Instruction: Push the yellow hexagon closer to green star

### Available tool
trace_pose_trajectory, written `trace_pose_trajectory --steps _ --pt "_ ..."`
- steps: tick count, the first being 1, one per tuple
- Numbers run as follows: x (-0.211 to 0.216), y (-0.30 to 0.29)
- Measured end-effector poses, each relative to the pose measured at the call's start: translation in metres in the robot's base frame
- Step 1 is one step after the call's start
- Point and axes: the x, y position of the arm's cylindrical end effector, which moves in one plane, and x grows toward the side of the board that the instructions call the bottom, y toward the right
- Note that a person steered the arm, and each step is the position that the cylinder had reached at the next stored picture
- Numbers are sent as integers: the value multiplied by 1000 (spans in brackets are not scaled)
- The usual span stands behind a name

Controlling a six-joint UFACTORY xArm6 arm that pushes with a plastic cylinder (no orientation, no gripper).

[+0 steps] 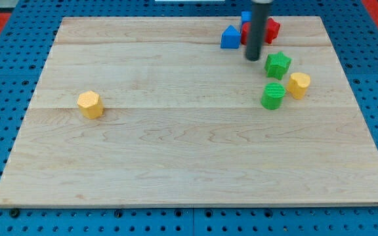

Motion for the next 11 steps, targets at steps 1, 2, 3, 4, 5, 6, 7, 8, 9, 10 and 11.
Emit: trace_pose_trajectory --steps 1,2,3,4,5,6,7,8,9,10,11 --pt "-3 8" --pt "32 -1" --pt "44 -8" --pt "22 -118" --pt "20 -228" --pt "22 -357" --pt "70 -417" --pt "131 -386" --pt "134 -342" --pt "121 -262" --pt "107 -153"
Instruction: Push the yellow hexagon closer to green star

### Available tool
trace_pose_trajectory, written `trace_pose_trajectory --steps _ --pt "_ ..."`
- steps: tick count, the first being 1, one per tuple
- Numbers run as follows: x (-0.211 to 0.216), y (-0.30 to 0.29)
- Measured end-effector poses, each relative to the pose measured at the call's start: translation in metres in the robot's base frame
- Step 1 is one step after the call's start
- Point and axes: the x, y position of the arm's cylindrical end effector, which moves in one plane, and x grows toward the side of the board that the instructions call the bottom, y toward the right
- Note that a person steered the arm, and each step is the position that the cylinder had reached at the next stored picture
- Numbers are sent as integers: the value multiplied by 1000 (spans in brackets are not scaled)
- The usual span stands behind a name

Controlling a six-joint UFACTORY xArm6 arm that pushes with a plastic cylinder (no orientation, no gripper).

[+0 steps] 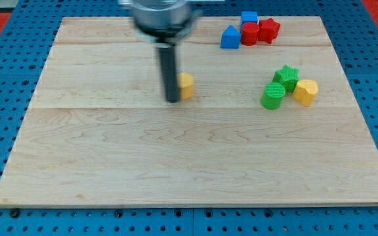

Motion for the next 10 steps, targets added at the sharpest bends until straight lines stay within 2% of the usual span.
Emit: trace_pose_trajectory --steps 1,2,3,5,6,7,8,10 --pt "2 2" --pt "2 -108" --pt "-23 -105" --pt "-27 50" --pt "-16 32" --pt "-37 1" --pt "-57 58" --pt "-38 84"
